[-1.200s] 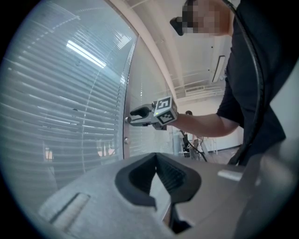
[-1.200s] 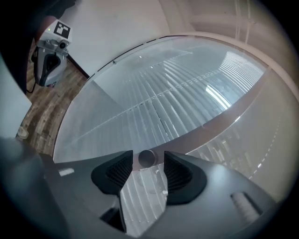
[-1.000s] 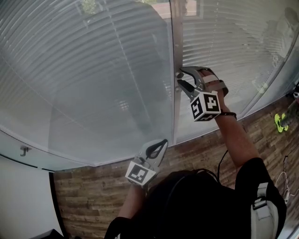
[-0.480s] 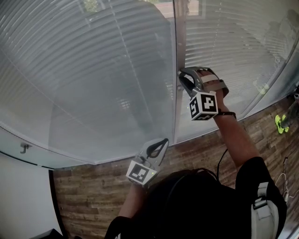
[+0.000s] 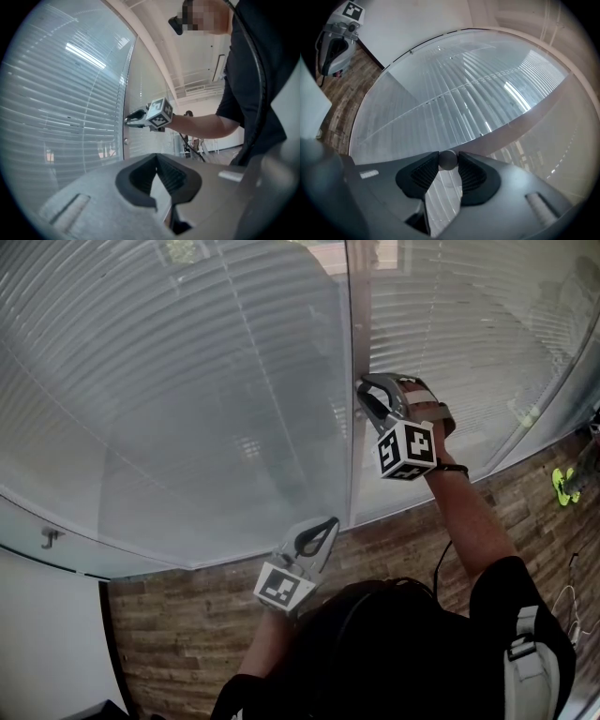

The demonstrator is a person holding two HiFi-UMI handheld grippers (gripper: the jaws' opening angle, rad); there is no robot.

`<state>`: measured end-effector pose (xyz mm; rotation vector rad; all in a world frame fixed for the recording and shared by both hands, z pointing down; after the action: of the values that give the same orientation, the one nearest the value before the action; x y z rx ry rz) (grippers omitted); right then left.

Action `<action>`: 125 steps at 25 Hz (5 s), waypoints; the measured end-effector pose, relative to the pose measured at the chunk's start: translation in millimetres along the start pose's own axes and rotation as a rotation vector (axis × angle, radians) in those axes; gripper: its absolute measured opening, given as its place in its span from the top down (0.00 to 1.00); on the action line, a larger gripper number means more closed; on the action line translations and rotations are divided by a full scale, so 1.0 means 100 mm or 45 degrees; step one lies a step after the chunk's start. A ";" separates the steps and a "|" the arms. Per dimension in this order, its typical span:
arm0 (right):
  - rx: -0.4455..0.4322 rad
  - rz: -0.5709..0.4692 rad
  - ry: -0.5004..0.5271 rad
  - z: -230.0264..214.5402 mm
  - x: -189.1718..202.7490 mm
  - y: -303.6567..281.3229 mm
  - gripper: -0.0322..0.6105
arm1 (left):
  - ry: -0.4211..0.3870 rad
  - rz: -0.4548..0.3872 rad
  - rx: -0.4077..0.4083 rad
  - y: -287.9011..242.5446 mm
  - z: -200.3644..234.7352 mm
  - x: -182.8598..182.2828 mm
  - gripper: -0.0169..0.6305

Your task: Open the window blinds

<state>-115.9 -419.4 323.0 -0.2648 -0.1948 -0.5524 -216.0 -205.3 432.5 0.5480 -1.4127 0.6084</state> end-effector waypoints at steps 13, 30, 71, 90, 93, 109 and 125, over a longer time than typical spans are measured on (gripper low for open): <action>0.029 -0.088 -0.497 -0.06 0.06 0.01 0.75 | -0.031 0.024 -0.006 0.02 -0.04 0.00 0.97; 0.097 -0.278 -1.339 0.00 0.27 -0.04 0.75 | -0.047 0.047 -0.005 0.03 -0.06 0.03 0.97; 0.066 -0.297 -1.456 0.02 0.30 0.02 0.65 | -0.039 0.058 0.055 -0.13 -0.09 0.03 0.97; 0.041 -0.008 0.179 0.05 -0.03 0.07 0.58 | -0.006 0.032 0.050 -0.19 -0.22 0.11 0.97; 0.065 0.021 0.315 0.06 -0.03 0.05 0.58 | -0.007 0.027 0.046 -0.21 -0.24 0.11 0.97; 0.060 0.026 0.399 0.08 0.01 -0.02 0.75 | -0.014 0.015 0.016 -0.26 -0.22 0.09 0.97; 0.070 -0.038 0.063 0.02 0.01 -0.01 0.74 | -0.017 0.023 0.006 -0.19 -0.21 0.10 0.97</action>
<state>-115.8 -420.2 325.2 -0.1945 -0.1660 -0.5817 -187.2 -203.9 440.9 0.5439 -1.4303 0.6239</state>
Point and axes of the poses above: the fingertips, and each gripper's own axes: y backward along the fingers, z to its left, x out of its underside, the point moved 6 cm from there along y, backward along the fingers, and after that the axes turned 7 degrees about y, right-handed, at the moved point
